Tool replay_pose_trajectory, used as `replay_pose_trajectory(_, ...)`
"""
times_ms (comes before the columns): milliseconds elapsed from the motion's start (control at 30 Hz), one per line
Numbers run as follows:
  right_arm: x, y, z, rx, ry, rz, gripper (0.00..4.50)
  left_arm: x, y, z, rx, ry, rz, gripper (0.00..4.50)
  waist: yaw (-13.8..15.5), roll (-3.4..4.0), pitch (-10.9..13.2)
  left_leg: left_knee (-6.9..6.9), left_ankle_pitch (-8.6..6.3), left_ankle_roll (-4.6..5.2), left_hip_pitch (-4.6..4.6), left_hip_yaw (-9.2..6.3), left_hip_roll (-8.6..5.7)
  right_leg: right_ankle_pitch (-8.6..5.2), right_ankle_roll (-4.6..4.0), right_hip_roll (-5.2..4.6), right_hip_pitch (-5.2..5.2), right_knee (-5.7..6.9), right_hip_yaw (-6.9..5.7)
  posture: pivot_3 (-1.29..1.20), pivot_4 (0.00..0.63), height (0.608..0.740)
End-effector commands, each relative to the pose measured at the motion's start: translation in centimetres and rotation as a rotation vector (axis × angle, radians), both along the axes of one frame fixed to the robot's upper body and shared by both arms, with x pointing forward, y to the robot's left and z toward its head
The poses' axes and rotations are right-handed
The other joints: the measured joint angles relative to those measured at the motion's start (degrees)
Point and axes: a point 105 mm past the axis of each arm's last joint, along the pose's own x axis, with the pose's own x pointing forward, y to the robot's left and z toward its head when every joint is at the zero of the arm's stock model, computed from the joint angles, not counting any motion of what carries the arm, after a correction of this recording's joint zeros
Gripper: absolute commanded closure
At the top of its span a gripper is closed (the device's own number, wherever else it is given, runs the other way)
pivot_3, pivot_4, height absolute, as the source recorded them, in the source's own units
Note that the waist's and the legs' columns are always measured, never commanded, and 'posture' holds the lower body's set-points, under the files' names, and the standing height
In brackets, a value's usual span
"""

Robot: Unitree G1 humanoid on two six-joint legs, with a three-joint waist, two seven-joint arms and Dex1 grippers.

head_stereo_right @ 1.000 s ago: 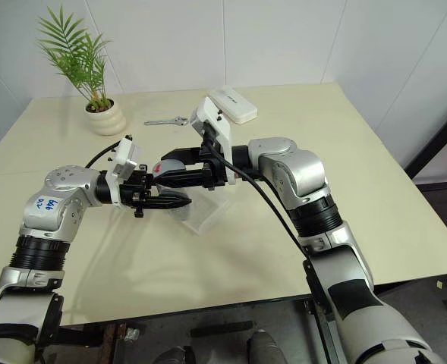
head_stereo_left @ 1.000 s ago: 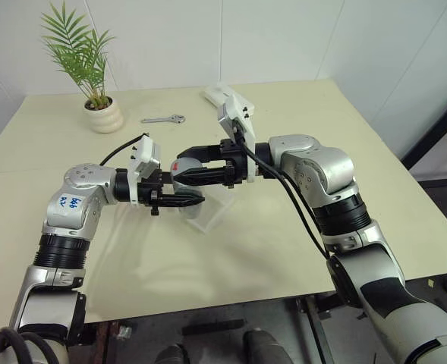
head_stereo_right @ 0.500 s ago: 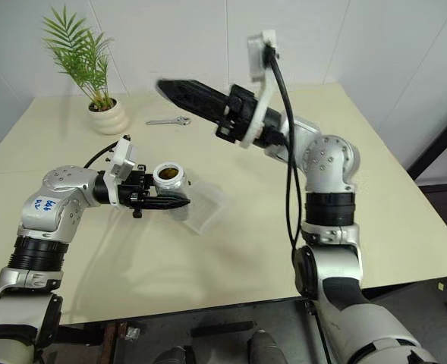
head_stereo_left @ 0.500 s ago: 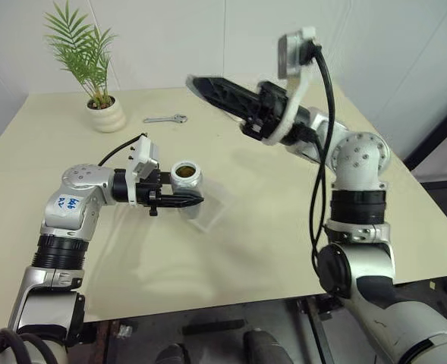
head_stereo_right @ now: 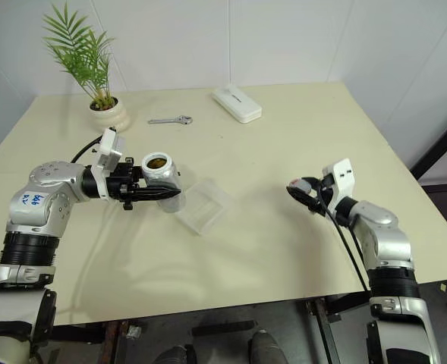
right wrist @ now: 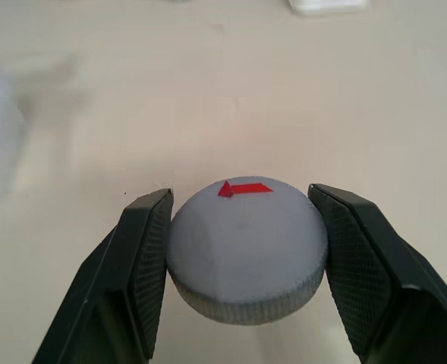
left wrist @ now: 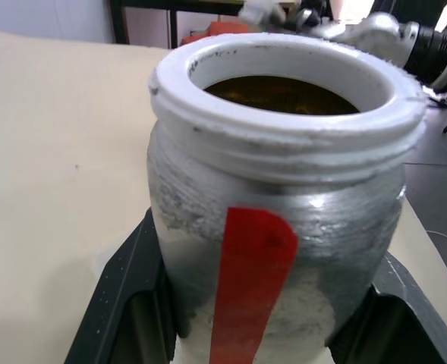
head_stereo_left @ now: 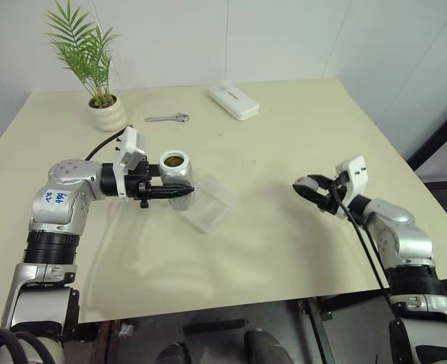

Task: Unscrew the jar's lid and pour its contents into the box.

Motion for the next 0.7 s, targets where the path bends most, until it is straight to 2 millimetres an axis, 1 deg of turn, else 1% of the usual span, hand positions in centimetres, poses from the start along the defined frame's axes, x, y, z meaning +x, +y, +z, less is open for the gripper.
replay_pose_trajectory(33,0.1,-0.2,0.0,-0.026,-0.064,-0.023,1.97,0.1,0.2,1.3,-0.02,-0.036,-0.007,2.57,-0.2,0.0,0.0,-0.01,0.02,0.01,0.05,0.0,0.0,0.0,0.0,0.0,0.02,0.03,0.0,0.0,0.15,0.74)
replay_pose_trajectory(133,0.4,-0.6,0.1,0.037,-0.057,-0.056,1.97,0.3,0.2,1.6,-0.036,-0.037,-0.005,2.57,-0.3,0.0,0.0,0.0,0.1,-0.02,0.06,-0.03,0.0,0.0,0.0,0.01,0.03,0.12,0.0,0.0,0.15,0.74)
replay_pose_trajectory(200,0.2,-0.9,0.3,0.071,-0.051,-0.055,1.23,0.4,0.2,1.9,-0.05,-0.039,0.0,2.57,-0.2,-0.01,0.0,0.02,0.13,-0.04,0.06,-0.04,-0.01,0.0,0.0,0.0,0.03,0.17,0.0,0.0,0.15,0.74)
replay_pose_trajectory(300,-0.3,-0.7,1.2,0.083,-0.075,-0.013,0.3,0.6,0.2,2.2,-0.068,-0.039,0.005,2.57,0.1,-0.01,0.0,0.02,0.14,-0.05,0.05,-0.05,-0.01,0.01,0.01,0.0,0.03,0.16,0.0,0.0,0.15,0.74)
replay_pose_trajectory(333,-0.6,-0.8,1.8,0.073,-0.095,-0.001,0.01,0.7,0.2,2.3,-0.075,-0.037,0.01,2.57,0.1,-0.01,0.0,0.01,0.14,-0.06,0.05,-0.05,-0.01,0.01,0.01,0.0,0.03,0.16,-0.01,0.0,0.15,0.74)
replay_pose_trajectory(367,-0.7,-0.8,2.2,0.065,-0.107,0.005,0.01,0.8,0.2,2.4,-0.08,-0.036,0.013,2.57,0.2,0.0,0.0,0.01,0.14,-0.06,0.05,-0.05,-0.01,0.01,0.01,0.0,0.03,0.16,-0.01,0.0,0.15,0.74)
replay_pose_trajectory(400,-1.0,-0.6,3.1,0.064,-0.121,0.023,0.01,0.8,0.2,2.5,-0.088,-0.035,0.012,2.57,0.2,0.0,0.0,0.01,0.15,-0.07,0.05,-0.05,-0.01,0.01,0.01,0.0,0.03,0.16,-0.01,0.0,0.15,0.74)
replay_pose_trajectory(433,-1.6,0.0,4.3,0.069,-0.142,0.069,0.01,0.9,0.2,2.6,-0.088,-0.034,0.013,2.57,0.3,0.01,0.0,0.01,0.15,-0.07,0.05,-0.05,-0.01,0.01,0.01,0.0,0.03,0.16,-0.01,0.0,0.15,0.74)
replay_pose_trajectory(467,-2.1,0.6,5.1,0.072,-0.153,0.101,0.01,0.9,0.3,2.6,-0.086,-0.034,0.012,2.57,0.4,0.02,0.0,0.03,0.15,-0.07,0.05,-0.05,-0.01,0.01,0.01,0.0,0.02,0.17,-0.01,0.0,0.15,0.74)
replay_pose_trajectory(500,-2.9,1.5,6.1,0.072,-0.155,0.154,0.01,1.0,0.3,2.6,-0.081,-0.034,0.016,2.57,0.5,0.02,0.0,0.02,0.15,-0.07,0.05,-0.05,-0.01,0.01,0.01,0.0,0.02,0.18,0.0,0.0,0.15,0.74)
replay_pose_trajectory(533,-3.4,2.1,6.7,0.07,-0.151,0.189,0.01,1.1,0.4,2.6,-0.078,-0.034,0.019,2.57,0.5,0.02,0.0,0.02,0.15,-0.07,0.05,-0.06,0.0,0.01,0.01,0.01,0.02,0.18,0.0,0.0,0.15,0.74)
replay_pose_trajectory(600,-5.0,4.0,7.6,0.012,-0.148,0.293,0.01,1.5,0.5,2.6,-0.052,-0.038,0.029,2.57,0.8,0.02,0.0,0.03,0.15,-0.08,0.05,-0.09,0.0,0.01,0.0,0.02,0.01,0.21,-0.03,0.0,0.15,0.74)
replay_pose_trajectory(633,-6.1,5.2,8.1,-0.023,-0.129,0.366,0.01,1.8,0.7,2.6,-0.032,-0.042,0.042,2.57,0.9,0.02,0.0,0.02,0.15,-0.08,0.05,-0.11,0.0,0.01,0.0,0.02,0.02,0.19,-0.04,0.0,0.15,0.74)
replay_pose_trajectory(700,-9.0,7.9,8.8,-0.091,-0.073,0.532,0.01,3.2,1.3,2.1,0.084,-0.05,0.11,2.57,1.1,0.0,0.0,0.03,0.14,-0.06,0.03,-0.12,-0.01,0.01,0.0,0.02,0.03,0.18,-0.06,0.0,0.15,0.74)
